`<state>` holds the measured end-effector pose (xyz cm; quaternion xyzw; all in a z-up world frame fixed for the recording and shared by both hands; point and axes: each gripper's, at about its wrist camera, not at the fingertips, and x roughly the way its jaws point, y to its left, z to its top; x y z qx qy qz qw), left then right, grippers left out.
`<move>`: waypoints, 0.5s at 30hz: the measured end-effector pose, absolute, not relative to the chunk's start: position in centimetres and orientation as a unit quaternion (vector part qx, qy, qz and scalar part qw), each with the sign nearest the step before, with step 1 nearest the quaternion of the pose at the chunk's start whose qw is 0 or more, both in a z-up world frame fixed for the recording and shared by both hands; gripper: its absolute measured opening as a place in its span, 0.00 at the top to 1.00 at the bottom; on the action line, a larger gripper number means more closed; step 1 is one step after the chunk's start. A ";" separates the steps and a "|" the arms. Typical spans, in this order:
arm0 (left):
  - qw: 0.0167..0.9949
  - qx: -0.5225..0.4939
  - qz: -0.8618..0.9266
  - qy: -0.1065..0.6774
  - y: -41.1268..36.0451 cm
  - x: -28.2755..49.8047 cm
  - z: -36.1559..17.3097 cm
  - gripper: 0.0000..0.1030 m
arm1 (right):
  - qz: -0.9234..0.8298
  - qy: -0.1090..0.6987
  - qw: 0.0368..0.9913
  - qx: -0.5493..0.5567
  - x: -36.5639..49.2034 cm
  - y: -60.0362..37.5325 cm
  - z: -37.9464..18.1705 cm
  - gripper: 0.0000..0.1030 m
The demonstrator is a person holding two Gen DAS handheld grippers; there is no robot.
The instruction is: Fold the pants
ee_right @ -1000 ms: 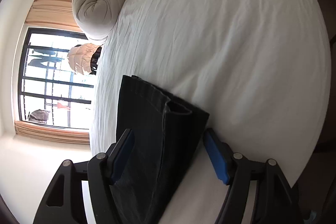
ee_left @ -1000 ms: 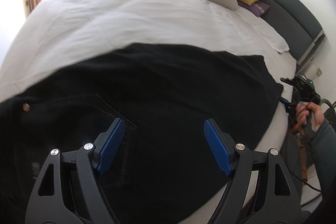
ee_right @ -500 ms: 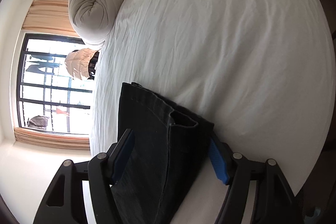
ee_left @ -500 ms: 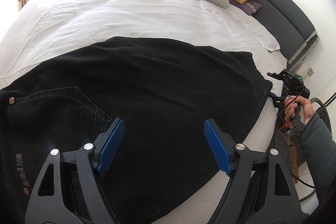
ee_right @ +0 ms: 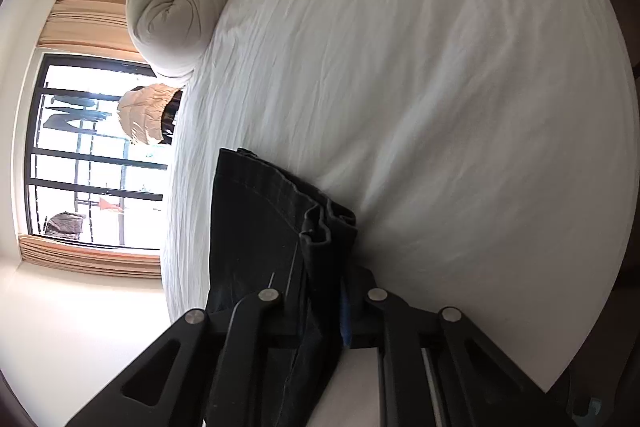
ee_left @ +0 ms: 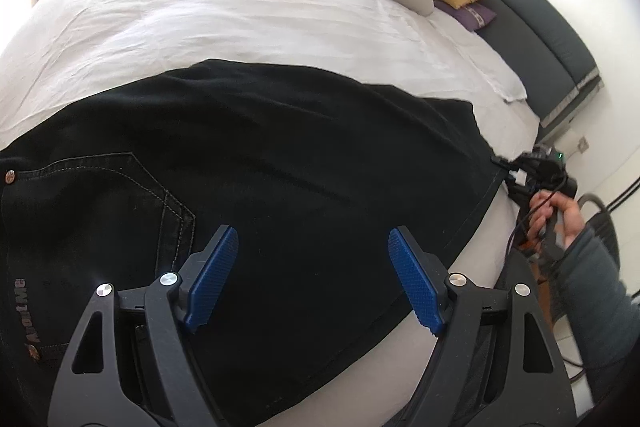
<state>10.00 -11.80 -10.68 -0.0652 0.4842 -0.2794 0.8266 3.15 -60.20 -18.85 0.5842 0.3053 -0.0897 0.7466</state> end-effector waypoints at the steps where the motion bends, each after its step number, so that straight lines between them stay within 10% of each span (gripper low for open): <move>1: 0.827 -0.067 -0.277 0.484 -11.7 10.1 -10.6 0.25 | -0.091 0.304 0.748 0.583 3.1 -60.1 -18.9 0.88; 15: 0.818 -0.167 -0.216 0.506 -7.3 12.1 -11.7 0.12 | -0.133 0.318 0.785 0.515 3.2 -58.6 -16.9 0.89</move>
